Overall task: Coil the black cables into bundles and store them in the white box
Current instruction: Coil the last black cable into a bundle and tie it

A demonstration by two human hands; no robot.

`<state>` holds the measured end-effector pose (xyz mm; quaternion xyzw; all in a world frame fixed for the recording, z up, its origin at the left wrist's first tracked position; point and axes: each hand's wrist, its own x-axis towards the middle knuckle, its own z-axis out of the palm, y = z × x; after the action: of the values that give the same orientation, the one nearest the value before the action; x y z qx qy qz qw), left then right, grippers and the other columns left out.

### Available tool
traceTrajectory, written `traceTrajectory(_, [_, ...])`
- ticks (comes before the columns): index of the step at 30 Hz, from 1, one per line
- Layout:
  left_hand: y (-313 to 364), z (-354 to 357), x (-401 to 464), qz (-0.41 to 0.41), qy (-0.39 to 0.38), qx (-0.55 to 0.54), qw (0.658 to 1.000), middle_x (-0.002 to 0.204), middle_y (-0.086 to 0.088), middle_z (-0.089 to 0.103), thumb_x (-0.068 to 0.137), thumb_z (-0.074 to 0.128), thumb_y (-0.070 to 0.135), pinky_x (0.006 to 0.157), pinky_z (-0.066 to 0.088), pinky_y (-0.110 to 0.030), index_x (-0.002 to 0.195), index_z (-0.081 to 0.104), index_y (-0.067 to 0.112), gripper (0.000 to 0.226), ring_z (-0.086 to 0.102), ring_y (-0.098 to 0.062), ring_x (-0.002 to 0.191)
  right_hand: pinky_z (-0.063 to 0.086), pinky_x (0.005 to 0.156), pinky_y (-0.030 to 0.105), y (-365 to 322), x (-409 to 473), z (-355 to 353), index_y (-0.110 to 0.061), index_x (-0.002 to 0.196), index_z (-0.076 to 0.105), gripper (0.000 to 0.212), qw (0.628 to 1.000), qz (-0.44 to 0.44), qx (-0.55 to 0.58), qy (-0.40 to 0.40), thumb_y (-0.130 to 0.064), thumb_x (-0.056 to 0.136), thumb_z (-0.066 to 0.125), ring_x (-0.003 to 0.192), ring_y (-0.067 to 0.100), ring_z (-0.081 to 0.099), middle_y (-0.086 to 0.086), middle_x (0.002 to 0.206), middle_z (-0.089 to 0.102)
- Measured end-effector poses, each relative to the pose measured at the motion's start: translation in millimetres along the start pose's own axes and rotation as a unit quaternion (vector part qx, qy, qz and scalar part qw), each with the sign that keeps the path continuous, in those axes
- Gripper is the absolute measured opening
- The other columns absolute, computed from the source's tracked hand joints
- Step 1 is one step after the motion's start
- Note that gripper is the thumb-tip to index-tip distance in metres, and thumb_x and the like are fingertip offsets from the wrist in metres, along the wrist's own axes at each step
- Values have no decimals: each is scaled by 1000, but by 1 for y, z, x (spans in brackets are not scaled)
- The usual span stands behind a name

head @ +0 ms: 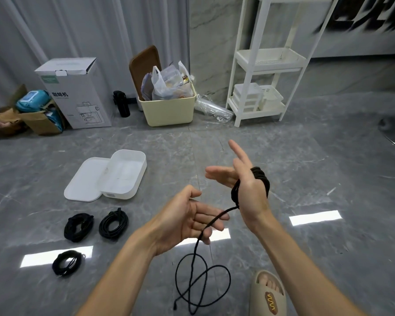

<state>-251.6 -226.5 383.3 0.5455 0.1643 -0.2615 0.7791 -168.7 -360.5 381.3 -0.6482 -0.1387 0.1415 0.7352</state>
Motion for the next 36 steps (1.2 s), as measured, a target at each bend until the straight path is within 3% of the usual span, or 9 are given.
traceTrajectory(4, [5,0,0,8,16,46,999,59,-2,57,98,18,41,43,24,-21,92,78,3,71,29,-10,43,42,83,15,11,-3,-2,-52,141,44,38,974,35,-225,-19,-43,106,31,89,-4,68,-13,86,76])
traceTrajectory(7, [8,1,-1,46,50,84,994,49,8,37,98,20,40,42,15,-20,79,76,12,66,16,-7,42,48,82,27,9,-4,-2,-46,130,55,38,942,106,-311,-73,-43,104,28,75,4,69,-6,69,73])
traceTrajectory(10, [10,3,-3,96,114,143,978,44,10,35,94,28,42,44,21,-20,63,67,21,54,19,-7,43,55,70,36,2,-7,2,-33,79,73,51,932,189,-282,-125,-46,103,30,48,20,63,3,45,58])
traceTrajectory(12, [11,3,-4,129,167,202,956,49,2,34,87,32,46,49,26,-21,50,55,20,50,22,-8,45,51,56,38,0,-8,2,-21,65,71,61,928,236,-232,-173,-51,101,32,33,18,44,2,39,42])
traceTrajectory(15, [11,1,-3,186,218,217,933,47,3,42,88,37,41,48,32,-15,43,42,20,50,29,-5,43,37,42,27,-4,-10,3,-10,72,71,73,894,302,-168,-284,-68,95,33,35,16,26,3,41,33])
traceTrajectory(20, [12,-6,-2,223,276,180,917,45,6,34,90,42,43,57,28,-28,41,35,23,53,29,-7,46,24,37,22,-12,-13,6,-3,84,71,100,810,372,-70,-448,-91,81,22,33,11,17,-2,37,25])
traceTrajectory(27, [10,-4,-2,192,180,111,958,52,4,27,80,55,59,57,24,-32,49,35,22,53,26,-13,53,23,32,15,-7,-21,15,-1,105,67,85,711,374,124,-582,-76,91,32,27,5,23,-5,36,33])
traceTrajectory(32, [7,2,0,162,105,84,978,61,-1,21,83,56,56,64,28,-34,61,28,19,51,27,-13,55,29,34,14,0,-25,20,1,117,62,65,669,369,268,-586,-58,98,44,30,10,25,-3,40,42])
traceTrajectory(36, [-3,5,2,189,38,49,980,70,6,62,92,50,55,89,44,-30,77,69,28,37,64,-6,78,35,35,16,-3,-24,20,-7,130,61,61,663,302,372,-575,-55,103,33,29,11,19,1,44,36])
